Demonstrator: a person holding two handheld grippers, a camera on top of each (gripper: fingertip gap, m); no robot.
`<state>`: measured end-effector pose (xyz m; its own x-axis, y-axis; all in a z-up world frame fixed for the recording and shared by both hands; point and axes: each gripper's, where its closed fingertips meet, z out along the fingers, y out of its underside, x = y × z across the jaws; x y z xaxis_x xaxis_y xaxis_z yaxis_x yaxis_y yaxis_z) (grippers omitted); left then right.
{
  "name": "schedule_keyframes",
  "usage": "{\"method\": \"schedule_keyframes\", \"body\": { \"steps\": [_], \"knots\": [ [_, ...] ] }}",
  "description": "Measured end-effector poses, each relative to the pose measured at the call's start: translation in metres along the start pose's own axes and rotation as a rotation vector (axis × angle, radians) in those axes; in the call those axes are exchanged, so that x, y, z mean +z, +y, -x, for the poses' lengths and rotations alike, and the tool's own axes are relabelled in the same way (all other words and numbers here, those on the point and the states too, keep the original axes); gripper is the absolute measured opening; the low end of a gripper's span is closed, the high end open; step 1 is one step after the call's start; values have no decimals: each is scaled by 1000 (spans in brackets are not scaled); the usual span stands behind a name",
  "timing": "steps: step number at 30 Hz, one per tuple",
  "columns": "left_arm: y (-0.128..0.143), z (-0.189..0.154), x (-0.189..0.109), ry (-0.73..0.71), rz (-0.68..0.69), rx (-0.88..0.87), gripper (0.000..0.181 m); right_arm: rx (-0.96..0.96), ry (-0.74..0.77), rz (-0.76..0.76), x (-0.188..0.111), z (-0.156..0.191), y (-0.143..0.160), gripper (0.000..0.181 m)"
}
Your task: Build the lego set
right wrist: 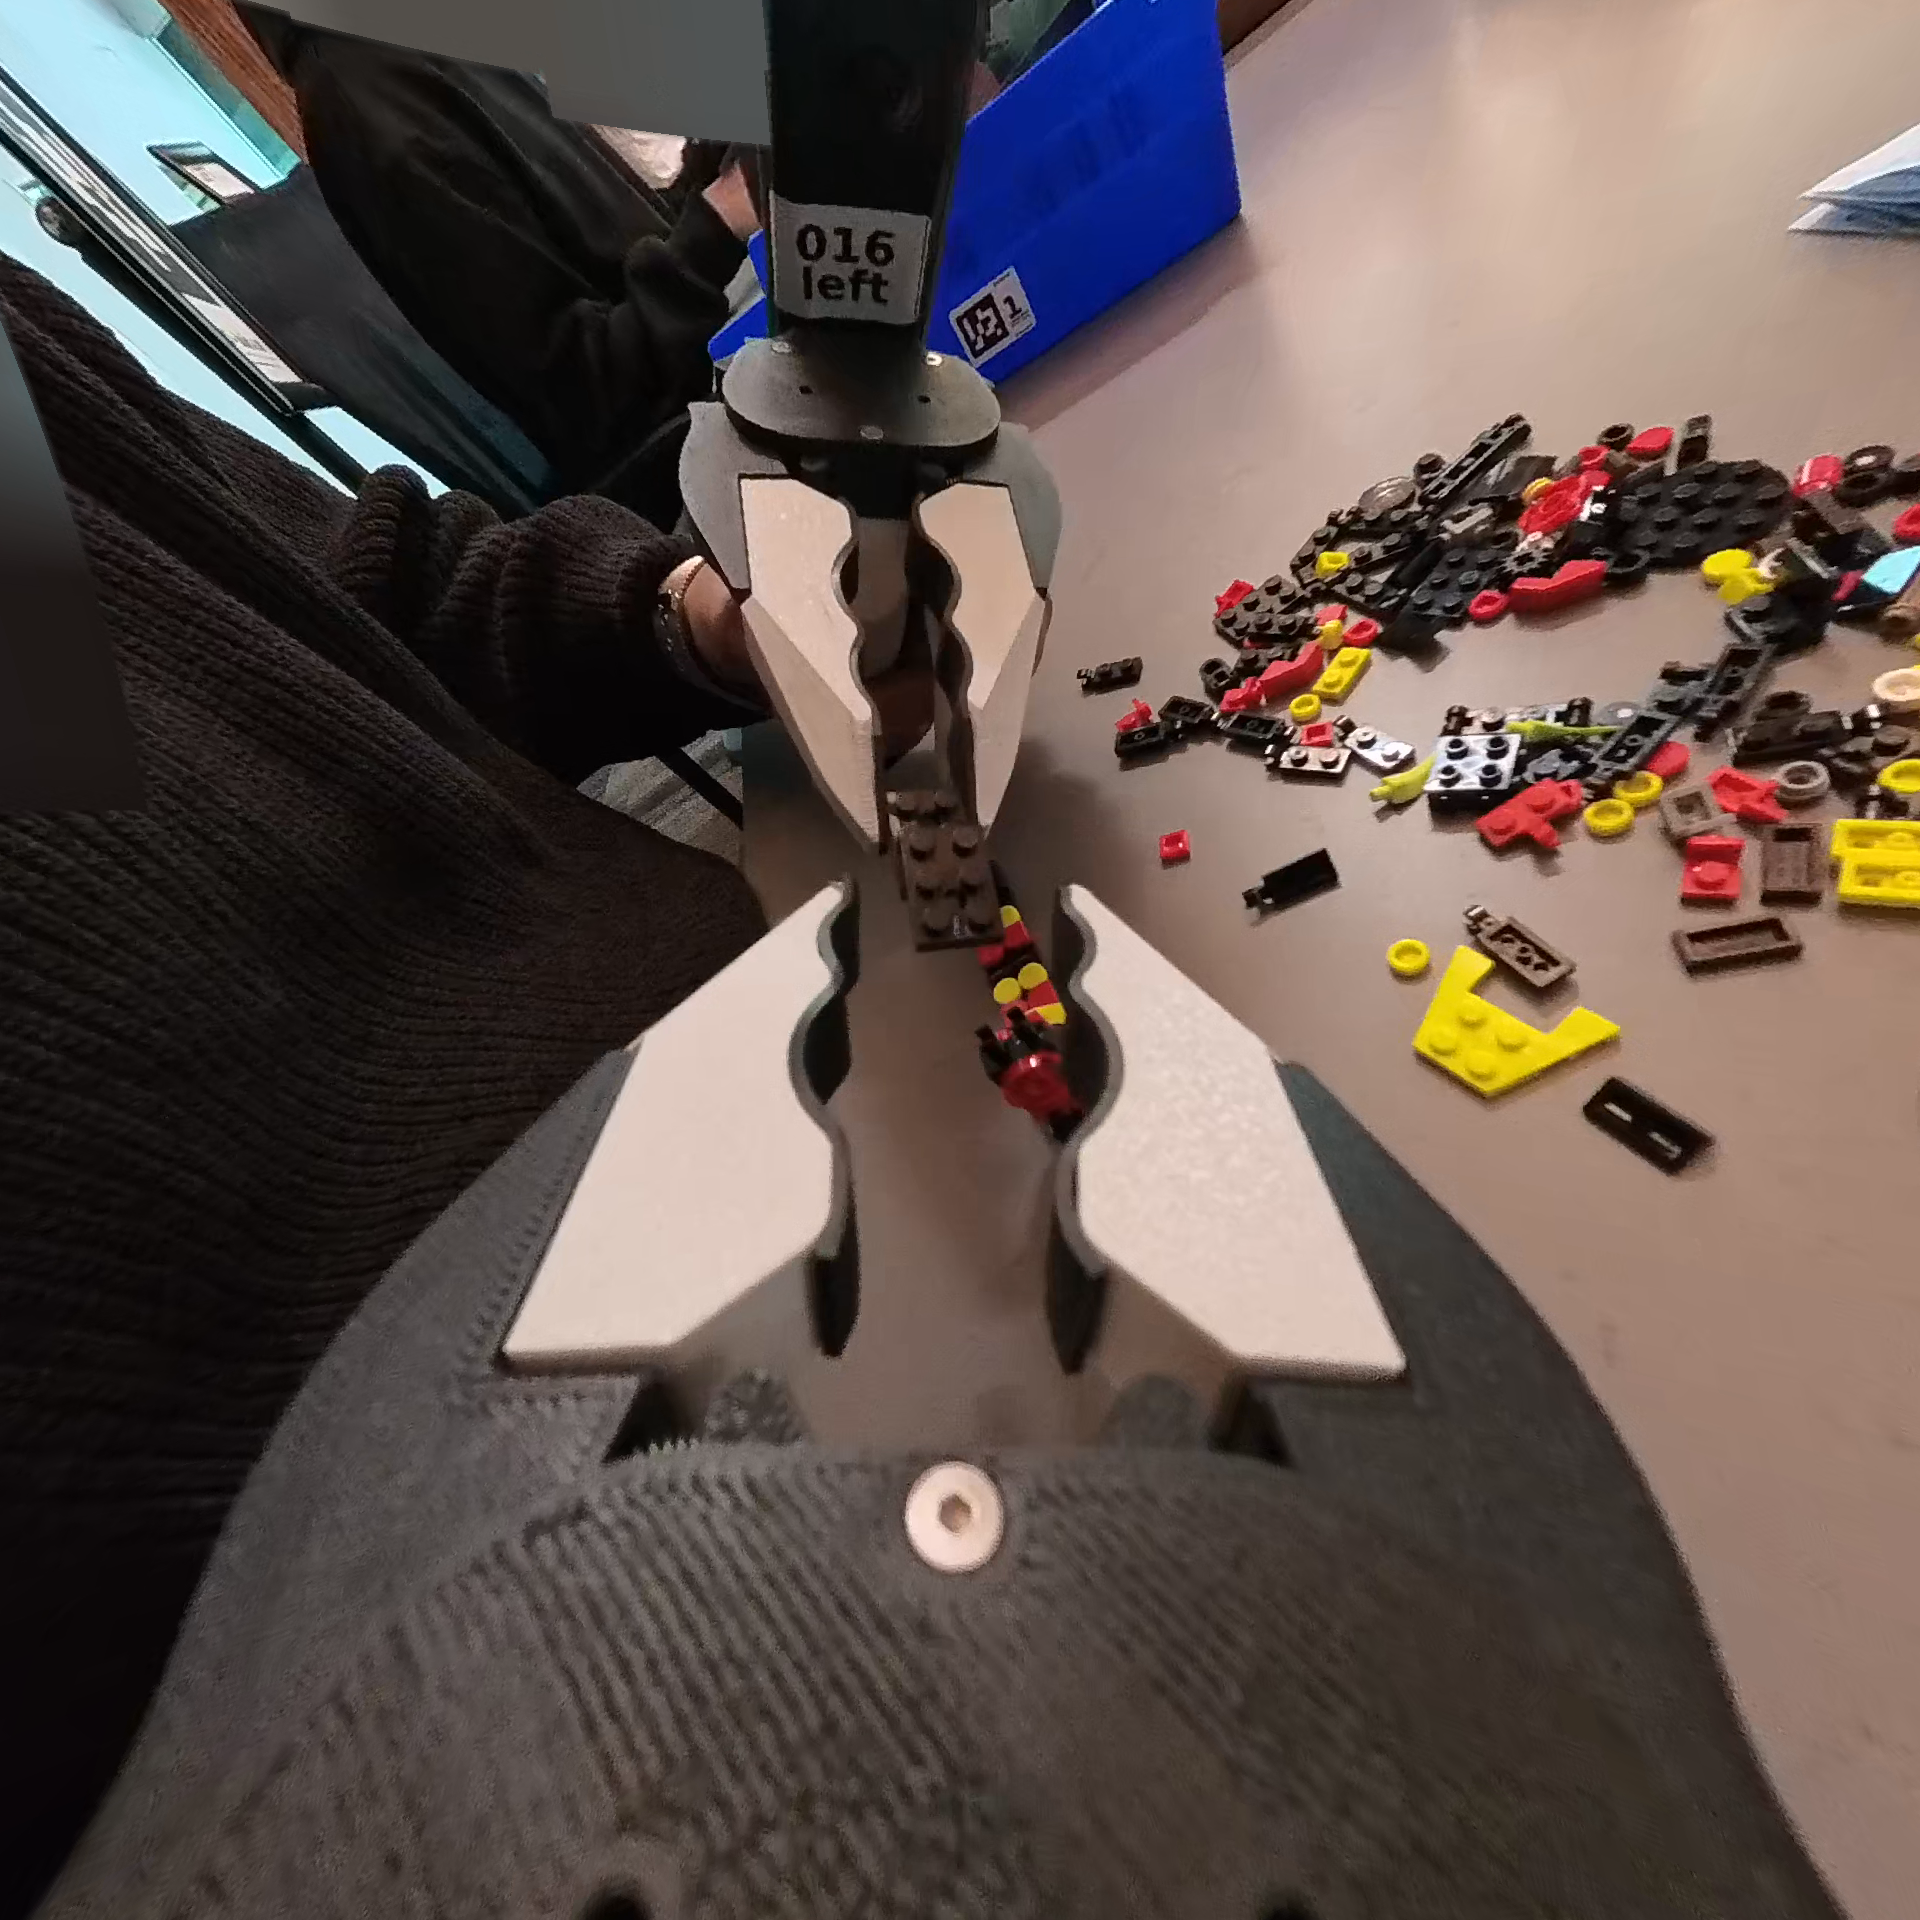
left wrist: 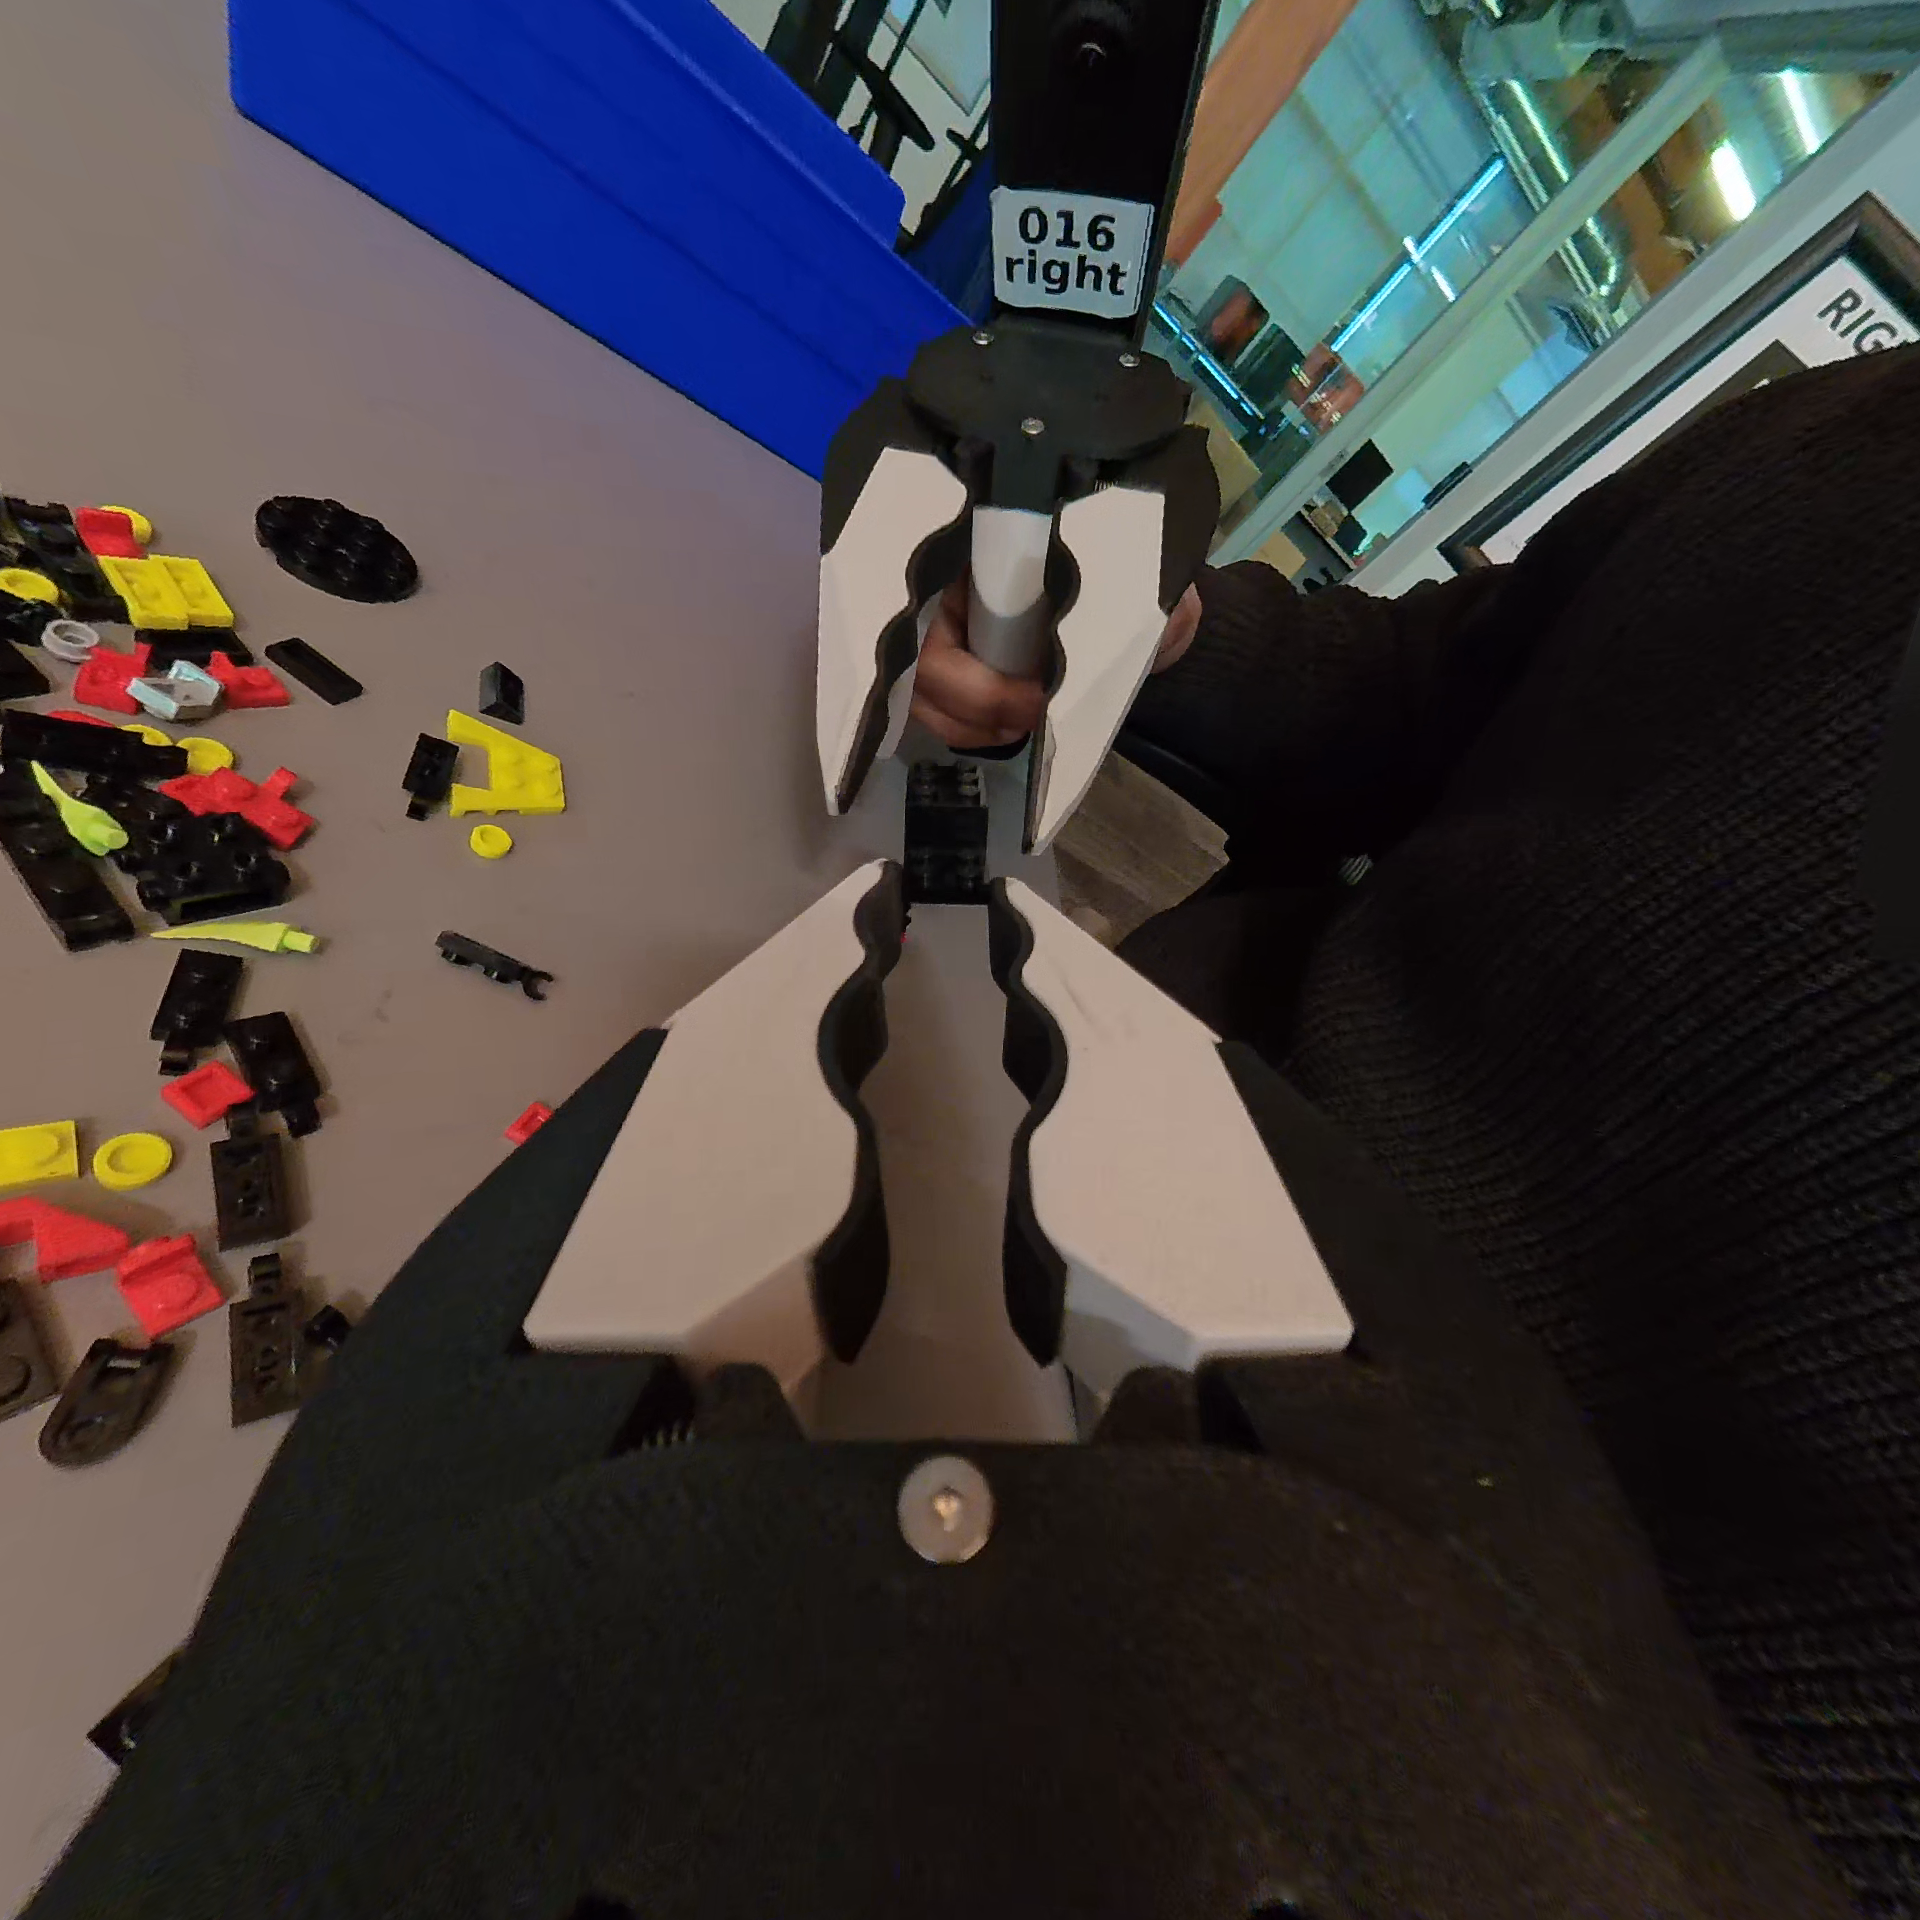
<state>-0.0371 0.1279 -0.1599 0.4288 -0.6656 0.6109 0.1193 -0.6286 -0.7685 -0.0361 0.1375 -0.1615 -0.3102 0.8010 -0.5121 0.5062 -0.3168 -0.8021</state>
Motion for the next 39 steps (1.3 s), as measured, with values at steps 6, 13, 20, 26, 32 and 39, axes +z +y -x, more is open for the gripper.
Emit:
{"method": "schedule_keyframes", "body": {
  "steps": [6, 13, 20, 26, 32, 39],
  "knots": [
    [0, -1, 1, -1, 2, 9, 14, 14, -14, -5, 0, 1, 0, 31],
    [0, -1, 1, -6, -1, 16, 14, 11, -20, 8, 1, 1, 2, 28],
    [0, -1, 1, -9, 2, 26, 14, 13, -21, 8, 1, 1, 3, 26],
    [1, 0, 1, -14, 3, 30, 14, 13, -24, 11, 2, 1, 3, 21],
    [1, 0, 2, -17, 6, 28, 14, 14, -19, 14, 2, 0, 4, 18],
    [1, 0, 1, -16, 4, 27, 14, 5, -15, 12, 1, 0, 3, 17]
  ]
}}
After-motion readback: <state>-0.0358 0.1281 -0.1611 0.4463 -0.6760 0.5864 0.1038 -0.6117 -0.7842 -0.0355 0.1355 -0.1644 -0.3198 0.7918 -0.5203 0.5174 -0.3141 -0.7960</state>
